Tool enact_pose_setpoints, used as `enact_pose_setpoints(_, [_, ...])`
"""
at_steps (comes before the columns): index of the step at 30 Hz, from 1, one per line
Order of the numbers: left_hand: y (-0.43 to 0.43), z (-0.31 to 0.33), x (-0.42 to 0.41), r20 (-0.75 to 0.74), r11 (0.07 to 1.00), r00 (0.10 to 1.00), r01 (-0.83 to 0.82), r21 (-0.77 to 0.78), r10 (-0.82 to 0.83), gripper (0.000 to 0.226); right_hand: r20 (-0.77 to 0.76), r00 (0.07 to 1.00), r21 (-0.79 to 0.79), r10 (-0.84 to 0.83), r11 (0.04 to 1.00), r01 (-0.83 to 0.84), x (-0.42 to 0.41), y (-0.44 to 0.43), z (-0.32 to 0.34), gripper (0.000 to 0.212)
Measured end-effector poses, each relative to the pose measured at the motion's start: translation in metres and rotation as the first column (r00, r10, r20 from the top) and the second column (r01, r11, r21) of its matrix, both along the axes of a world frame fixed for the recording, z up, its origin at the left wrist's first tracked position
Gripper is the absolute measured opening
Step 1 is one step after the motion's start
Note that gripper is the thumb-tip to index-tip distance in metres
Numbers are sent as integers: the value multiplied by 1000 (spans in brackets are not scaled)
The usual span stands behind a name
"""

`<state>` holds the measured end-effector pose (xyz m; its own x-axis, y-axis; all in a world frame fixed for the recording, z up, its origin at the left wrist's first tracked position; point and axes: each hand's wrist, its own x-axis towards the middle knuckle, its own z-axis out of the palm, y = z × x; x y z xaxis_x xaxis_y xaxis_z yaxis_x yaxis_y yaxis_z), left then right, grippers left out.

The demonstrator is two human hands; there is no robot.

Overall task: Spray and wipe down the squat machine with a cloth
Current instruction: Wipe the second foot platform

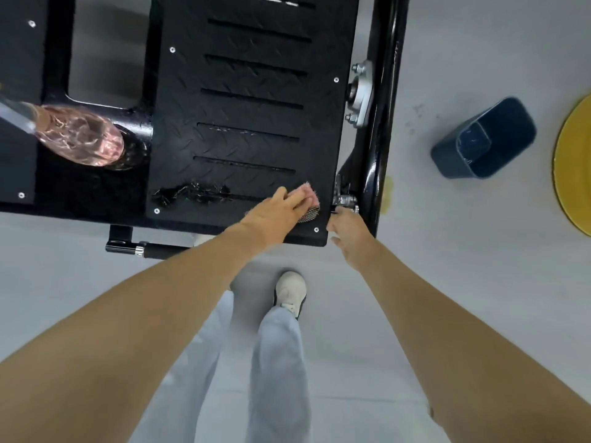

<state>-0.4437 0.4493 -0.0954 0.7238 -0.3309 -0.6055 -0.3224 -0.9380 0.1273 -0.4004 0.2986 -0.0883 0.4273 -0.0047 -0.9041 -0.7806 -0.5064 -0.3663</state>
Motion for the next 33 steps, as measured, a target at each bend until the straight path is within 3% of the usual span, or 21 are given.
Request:
enact_pose_setpoints(3, [19, -6, 0, 124, 999, 992, -16, 48, 10, 86, 65, 992, -47, 111, 993, -108, -5, 3, 2, 51])
enact_pose_setpoints(5, [31, -10, -7, 182, 967, 961, -232, 105, 210, 87, 159, 946, -106, 281, 958, -267, -13, 4, 0, 61])
enact_pose_setpoints(7, [31, -8, -15, 205, 829, 830, -547, 114, 519, 89, 233, 822, -203, 519, 853, -481, -22, 6, 0, 69])
enact_pose_setpoints(8, [27, -9, -17, 199, 776, 777, -623, 103, 597, 88, 256, 741, -256, 620, 783, -567, -25, 8, 0, 70])
enact_pose_setpoints(11, [15, -13, -21, 135, 825, 821, -564, 40, 555, 84, 242, 493, -410, 836, 548, -729, -29, 18, 0, 72])
enact_pose_setpoints(14, [28, -14, -26, 175, 960, 949, -276, 46, 264, 82, 176, 368, -476, 913, 406, -780, -30, 30, -2, 74])
enact_pose_setpoints(16, [53, -15, -30, 204, 974, 969, -169, 147, 138, 82, 144, 370, -470, 918, 393, -791, -30, 36, -2, 74])
enact_pose_setpoints(18, [80, -14, -37, 204, 927, 946, -295, 230, 251, 83, 125, 395, -453, 910, 407, -793, -29, 40, -2, 73])
enact_pose_setpoints(19, [92, -13, -40, 209, 866, 900, -429, 258, 383, 85, 130, 428, -431, 894, 440, -788, -28, 43, -2, 73])
enact_pose_setpoints(21, [103, -12, -43, 242, 671, 713, -701, 241, 658, 86, 152, 555, -358, 818, 569, -740, -25, 47, -2, 73])
enact_pose_setpoints(23, [98, -11, -41, 227, 522, 561, -826, 213, 796, 83, 171, 656, -306, 735, 672, -674, -22, 53, -1, 73])
enact_pose_setpoints(25, [84, -11, -37, 220, 571, 593, -805, 162, 774, 83, 166, 670, -319, 723, 683, -657, -19, 56, -1, 72])
enact_pose_setpoints(29, [89, -16, -47, 171, 864, 876, -476, 162, 451, 85, 135, 620, -382, 773, 618, -687, -23, 64, 1, 73])
enact_pose_setpoints(31, [113, -20, -56, 182, 845, 866, -496, 201, 465, 84, 141, 655, -359, 742, 655, -665, -25, 68, 2, 74])
enact_pose_setpoints(33, [131, -21, -63, 256, 693, 725, -687, 216, 639, 87, 155, 709, -327, 688, 713, -620, -24, 71, 1, 75])
